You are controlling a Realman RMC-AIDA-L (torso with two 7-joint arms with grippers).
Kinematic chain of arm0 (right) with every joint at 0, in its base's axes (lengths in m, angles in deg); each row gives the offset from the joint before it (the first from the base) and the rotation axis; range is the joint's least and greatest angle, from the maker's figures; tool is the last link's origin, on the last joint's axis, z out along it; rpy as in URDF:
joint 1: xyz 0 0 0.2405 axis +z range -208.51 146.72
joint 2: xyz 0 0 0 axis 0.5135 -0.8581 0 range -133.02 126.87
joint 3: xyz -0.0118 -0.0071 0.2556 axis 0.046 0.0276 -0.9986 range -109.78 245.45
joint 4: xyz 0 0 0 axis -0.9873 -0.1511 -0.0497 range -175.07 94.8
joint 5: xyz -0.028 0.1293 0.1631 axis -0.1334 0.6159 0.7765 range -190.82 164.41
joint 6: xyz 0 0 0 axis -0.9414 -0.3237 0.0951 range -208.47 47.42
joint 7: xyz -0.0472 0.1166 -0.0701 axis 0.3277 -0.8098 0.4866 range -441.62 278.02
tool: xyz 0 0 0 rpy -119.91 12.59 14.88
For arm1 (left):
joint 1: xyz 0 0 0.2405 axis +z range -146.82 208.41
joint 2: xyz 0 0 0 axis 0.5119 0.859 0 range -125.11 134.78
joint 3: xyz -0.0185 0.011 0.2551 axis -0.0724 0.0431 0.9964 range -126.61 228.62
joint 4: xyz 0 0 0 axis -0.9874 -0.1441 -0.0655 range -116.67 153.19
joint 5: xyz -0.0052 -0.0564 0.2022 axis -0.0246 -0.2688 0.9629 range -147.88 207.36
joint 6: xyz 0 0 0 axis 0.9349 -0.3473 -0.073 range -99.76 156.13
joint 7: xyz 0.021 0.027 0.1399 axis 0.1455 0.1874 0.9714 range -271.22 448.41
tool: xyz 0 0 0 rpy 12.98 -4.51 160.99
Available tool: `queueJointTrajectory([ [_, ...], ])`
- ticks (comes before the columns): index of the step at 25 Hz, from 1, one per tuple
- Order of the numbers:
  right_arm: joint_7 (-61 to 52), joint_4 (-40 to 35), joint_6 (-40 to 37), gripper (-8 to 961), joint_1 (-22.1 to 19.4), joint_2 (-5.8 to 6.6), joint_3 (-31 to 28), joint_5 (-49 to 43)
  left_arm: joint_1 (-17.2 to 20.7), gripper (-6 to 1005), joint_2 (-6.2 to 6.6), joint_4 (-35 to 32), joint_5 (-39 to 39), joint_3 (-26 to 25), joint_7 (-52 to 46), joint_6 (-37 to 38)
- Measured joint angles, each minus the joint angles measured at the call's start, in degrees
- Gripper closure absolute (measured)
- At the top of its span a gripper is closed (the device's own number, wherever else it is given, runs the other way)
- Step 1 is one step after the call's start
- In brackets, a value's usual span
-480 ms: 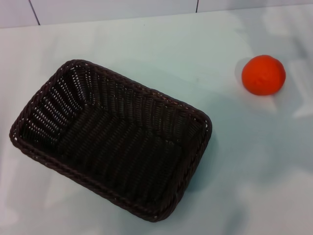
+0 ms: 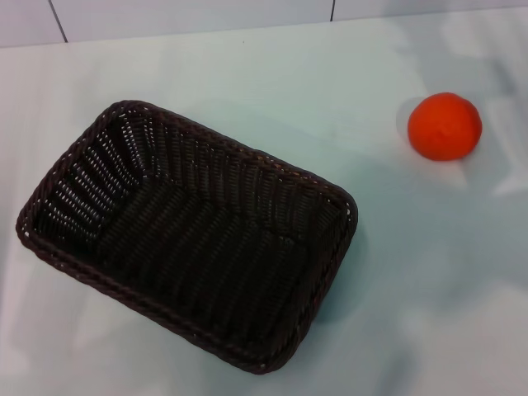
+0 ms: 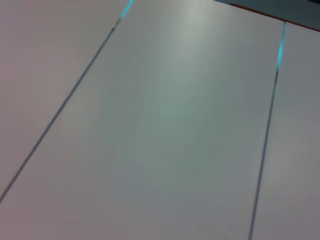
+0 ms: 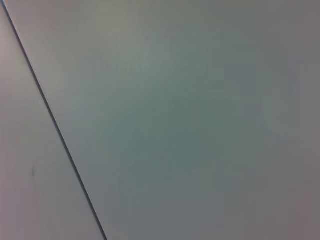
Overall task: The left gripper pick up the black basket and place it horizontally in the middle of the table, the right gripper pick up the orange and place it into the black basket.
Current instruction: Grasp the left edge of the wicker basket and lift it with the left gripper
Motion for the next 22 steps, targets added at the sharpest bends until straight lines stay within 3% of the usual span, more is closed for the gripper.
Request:
queueJointTrajectory([
  [7,0.02,-0.06,0.35,84,0.32,-0.02,0.1,0.0,0.02,95,0.25,-3.69,0.16,7.65,-2.39,-2.22],
  [14,0.04,-0.08,1.39,85,0.68,-0.02,0.11,0.01,0.22,97,0.89,-13.36,4.83,14.76,-17.35,-7.1],
  [15,0.04,-0.08,1.46,85,0.68,-0.02,0.12,0.01,0.22,98,2.08,-18.97,8.68,16.9,-27.83,-8.86],
  [19,0.15,-0.08,1.71,85,0.67,-0.02,0.11,0.14,-0.36,99,5.08,-27.76,17.55,20.34,-42.62,-9.67],
  [22,0.15,-0.08,1.95,85,0.59,-0.02,-0.03,0.26,-1.11,115,6.3,-36.44,25.68,21.66,-54.64,-9.41],
])
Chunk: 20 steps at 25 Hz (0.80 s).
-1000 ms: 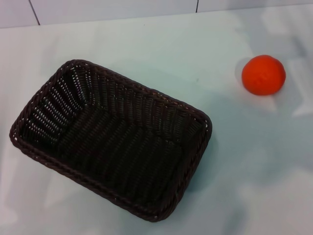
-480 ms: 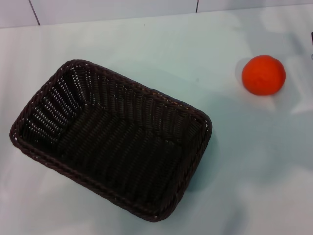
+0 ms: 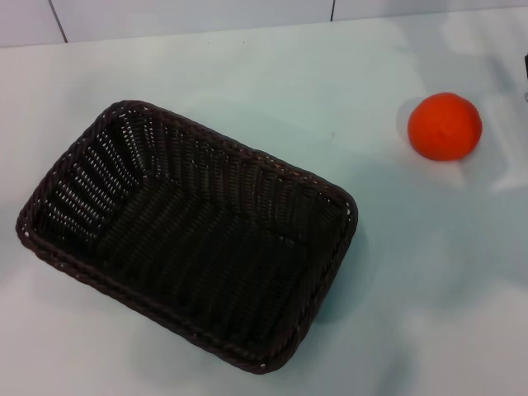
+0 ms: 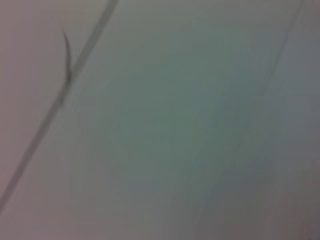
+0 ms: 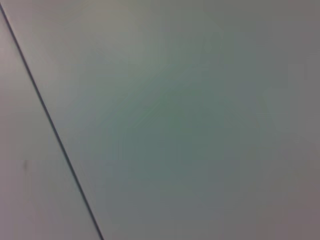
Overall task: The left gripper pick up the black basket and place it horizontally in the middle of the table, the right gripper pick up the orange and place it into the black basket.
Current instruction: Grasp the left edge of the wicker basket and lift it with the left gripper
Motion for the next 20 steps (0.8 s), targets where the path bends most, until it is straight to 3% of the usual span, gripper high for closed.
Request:
queueJointTrajectory([
  [4,0.0,0.01,0.63,85,-0.07,0.05,-0.18,0.1,-1.2,131,0.61,-12.46,10.92,2.5,-14.79,1.27],
  [5,0.03,0.01,0.64,85,-0.07,0.06,-0.22,0.1,-1.71,130,0.56,-18.15,15.93,4.12,-20.61,1.29],
  [8,0.26,0.01,0.66,85,-0.09,0.08,-0.32,0.1,-2.4,129,0.38,-23.46,20.88,6.75,-25.49,1.2],
  [14,0.31,0.01,1.66,84,-0.1,0.09,-0.38,0.1,-5.55,128,0.36,-31.04,34.82,14.67,-35.58,2.01],
  [20,0.31,0.01,2.06,84,-0.12,0.09,-0.3,0.09,-9.16,126,0.37,-32.6,43.03,18.71,-40.11,2.84],
])
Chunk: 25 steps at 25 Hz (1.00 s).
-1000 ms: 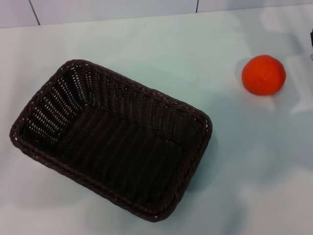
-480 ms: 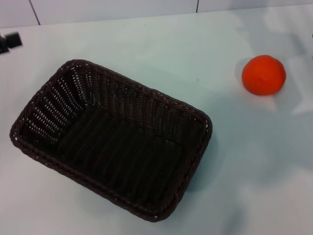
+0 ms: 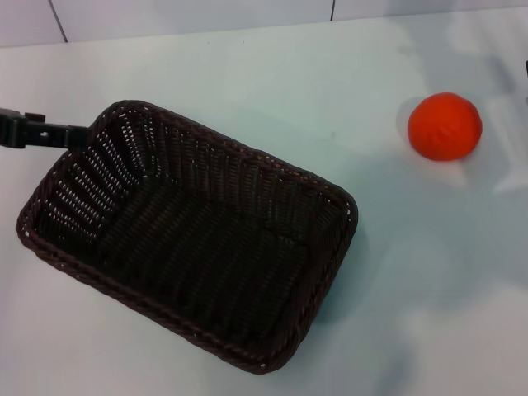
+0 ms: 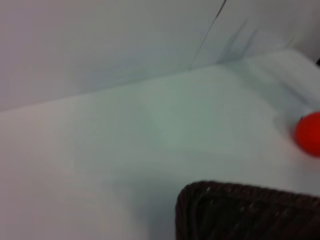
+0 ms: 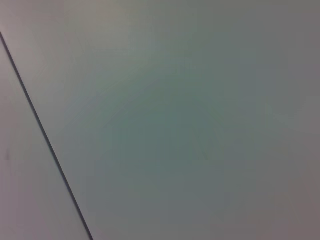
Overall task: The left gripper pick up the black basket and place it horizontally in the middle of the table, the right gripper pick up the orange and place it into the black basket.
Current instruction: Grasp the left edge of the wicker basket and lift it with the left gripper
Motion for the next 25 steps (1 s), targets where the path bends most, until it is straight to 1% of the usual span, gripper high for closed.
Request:
queueJointTrajectory([
  [1,0.0,0.0,0.0,84,-0.04,0.0,-0.04,0.0,-1.3,126,-0.08,-0.12,2.97,1.11,-1.05,0.03],
  [3,0.0,0.0,0.0,84,-0.21,0.0,-0.07,0.0,-1.66,126,-0.15,-0.13,3.99,1.47,-1.3,0.01],
  [4,0.0,0.0,0.0,84,-0.29,0.0,-0.08,0.0,-3.17,126,-0.68,-0.22,7.76,2.16,-1.64,-0.5],
  [6,0.0,0.0,0.0,84,-0.37,0.0,-0.14,0.0,-3.99,127,-1.02,-0.18,9.67,2.5,-1.69,-0.69],
  [7,0.0,0.0,0.0,84,-0.41,0.0,-0.19,0.0,-4.66,127,-1.4,-0.05,11.3,2.94,-1.72,-0.86],
  [8,0.0,0.0,0.01,84,-0.43,0.0,-0.21,0.0,-4.8,128,-1.51,-0.03,11.79,3.05,-1.73,-0.95],
  [16,0.05,-0.45,1.01,85,-0.45,0.11,-0.36,0.0,-6.99,140,-4.0,0.64,20.93,5.36,-1.87,-2.03],
  [19,0.07,-0.63,1.42,85,-0.27,0.06,-0.36,0.0,-7.54,144,-4.46,1.96,22.87,6.34,-1.96,-2.4],
  [25,0.08,-0.68,1.47,84,-0.1,0.07,-0.07,0.0,-8.67,152,-4.91,4.78,25.61,7.84,-1.99,-3.51],
])
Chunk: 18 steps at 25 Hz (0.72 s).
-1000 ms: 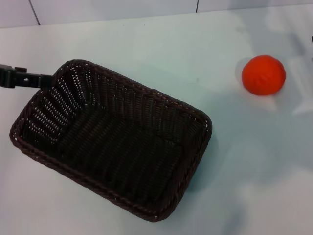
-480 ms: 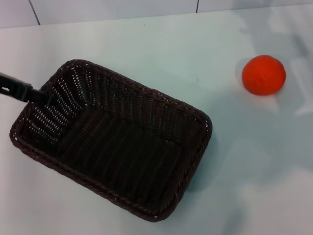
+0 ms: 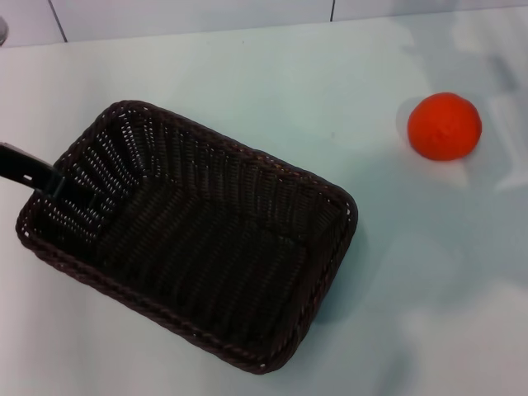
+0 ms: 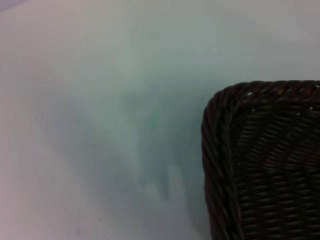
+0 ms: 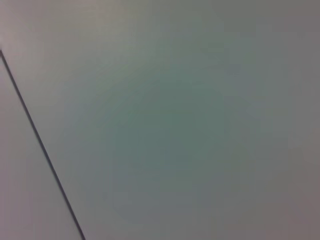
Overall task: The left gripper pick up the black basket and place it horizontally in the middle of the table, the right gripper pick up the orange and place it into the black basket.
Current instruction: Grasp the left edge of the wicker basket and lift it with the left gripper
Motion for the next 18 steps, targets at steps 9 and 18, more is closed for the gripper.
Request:
queueJointTrajectory([
  [9,-0.19,-0.07,0.02,85,-0.37,0.0,0.24,0.0,0.29,457,-0.47,-0.74,-0.03,-0.1,-0.74,1.29],
  [18,-0.46,0.06,0.02,85,-0.85,-0.06,0.24,0.0,0.75,843,-1.31,-2.35,-1.98,-3.3,-1.29,2.79],
])
